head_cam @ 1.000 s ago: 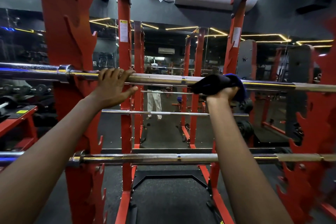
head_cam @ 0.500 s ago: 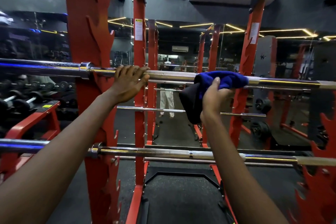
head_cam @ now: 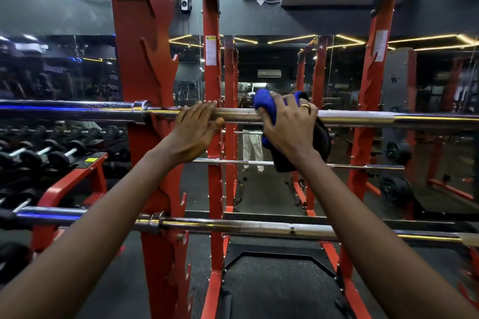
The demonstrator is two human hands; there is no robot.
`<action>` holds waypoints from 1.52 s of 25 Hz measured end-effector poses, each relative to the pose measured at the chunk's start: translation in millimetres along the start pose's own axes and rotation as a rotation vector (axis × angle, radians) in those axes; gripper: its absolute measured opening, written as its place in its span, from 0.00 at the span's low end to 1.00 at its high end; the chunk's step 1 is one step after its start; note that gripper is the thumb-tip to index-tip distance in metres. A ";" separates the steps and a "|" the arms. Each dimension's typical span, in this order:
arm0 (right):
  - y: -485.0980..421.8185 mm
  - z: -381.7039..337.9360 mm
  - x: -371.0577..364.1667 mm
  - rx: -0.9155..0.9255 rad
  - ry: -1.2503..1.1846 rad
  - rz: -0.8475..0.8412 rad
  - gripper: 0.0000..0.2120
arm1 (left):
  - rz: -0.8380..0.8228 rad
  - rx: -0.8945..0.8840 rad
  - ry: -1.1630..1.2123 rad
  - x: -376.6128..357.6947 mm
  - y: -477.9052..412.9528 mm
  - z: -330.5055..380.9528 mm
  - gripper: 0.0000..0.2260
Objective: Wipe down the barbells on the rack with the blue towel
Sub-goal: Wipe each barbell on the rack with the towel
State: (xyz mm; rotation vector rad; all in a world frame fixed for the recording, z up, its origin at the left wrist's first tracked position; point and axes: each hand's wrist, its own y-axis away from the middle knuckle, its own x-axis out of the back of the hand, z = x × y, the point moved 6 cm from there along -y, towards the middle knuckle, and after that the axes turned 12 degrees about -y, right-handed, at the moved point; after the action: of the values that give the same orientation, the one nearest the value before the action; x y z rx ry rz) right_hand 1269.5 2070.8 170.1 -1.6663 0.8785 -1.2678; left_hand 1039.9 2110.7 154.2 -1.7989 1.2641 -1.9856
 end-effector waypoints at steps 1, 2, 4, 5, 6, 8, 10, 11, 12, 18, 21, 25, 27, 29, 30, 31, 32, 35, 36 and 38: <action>-2.6 -11.7 -7.4 0.027 0.030 -0.038 0.29 | 0.027 0.013 0.032 4.5 8.1 0.5 0.35; -5.8 -22.2 -12.7 0.056 0.058 -0.072 0.30 | 0.062 0.029 0.050 8.6 15.7 -1.1 0.33; -13.7 -37.7 -16.4 0.110 0.064 -0.114 0.29 | 0.164 0.086 -0.018 18.4 26.0 -16.4 0.29; -18.9 -42.1 -16.1 0.128 0.057 -0.130 0.27 | 0.209 0.138 -0.078 22.2 28.2 -31.5 0.28; -24.2 -45.7 -14.5 0.128 0.054 -0.153 0.26 | 0.226 0.200 -0.118 23.7 28.9 -49.7 0.28; -34.3 -54.0 -17.4 0.096 0.057 -0.205 0.24 | 0.200 0.262 -0.133 21.0 28.6 -83.0 0.29; -38.4 -75.1 -30.7 0.094 0.047 -0.228 0.24 | 0.196 0.191 -0.154 15.4 30.1 -100.7 0.29; -37.6 -89.2 -40.9 0.117 0.040 -0.222 0.24 | 0.211 0.149 -0.165 13.5 32.4 -106.1 0.28; -34.8 -104.3 -49.8 0.159 0.026 -0.203 0.24 | 0.225 0.128 -0.167 12.0 35.0 -111.7 0.28; -19.0 -128.7 -70.5 0.607 -0.113 -0.337 0.35 | 0.174 0.073 -0.236 17.5 41.5 -164.5 0.29; -40.0 -133.6 -70.9 0.533 -0.124 -0.384 0.27 | 0.201 0.023 -0.255 22.4 40.3 -176.2 0.27; -42.2 -190.5 -92.7 0.422 -0.074 -0.237 0.21 | 0.320 0.017 -0.312 11.7 38.1 -180.1 0.25; -26.1 -210.2 -107.3 0.485 -0.079 -0.202 0.21 | 0.374 0.034 -0.303 7.7 38.1 -178.7 0.24; -12.5 -210.0 -109.3 0.557 -0.102 -0.208 0.25 | 0.401 0.024 -0.295 7.0 38.1 -178.1 0.23; -12.0 -205.8 -103.2 0.591 -0.139 -0.241 0.26 | 0.402 0.020 -0.290 7.6 37.7 -178.6 0.23; -13.2 -202.0 -97.2 0.622 -0.156 -0.312 0.26 | 0.403 0.017 -0.288 8.1 37.9 -178.9 0.23; -16.0 -197.5 -91.8 0.635 -0.154 -0.397 0.26 | 0.409 0.014 -0.289 7.6 38.6 -179.0 0.23; -25.7 -181.4 -80.1 0.596 -0.128 -0.479 0.26 | 0.444 0.015 -0.280 6.6 39.4 -179.1 0.22; -25.2 -180.9 -76.3 0.575 -0.146 -0.426 0.26 | 0.452 0.016 -0.274 7.1 39.0 -178.7 0.22; -26.2 -185.1 -79.3 0.480 -0.140 -0.324 0.24 | 0.453 0.011 -0.260 6.5 38.7 -179.6 0.22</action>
State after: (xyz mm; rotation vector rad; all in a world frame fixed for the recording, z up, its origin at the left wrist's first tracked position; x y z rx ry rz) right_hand 1071.9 2113.9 188.5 -1.5138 0.1939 -1.4204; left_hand 864.3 2164.9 149.5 -1.5297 1.4131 -1.4636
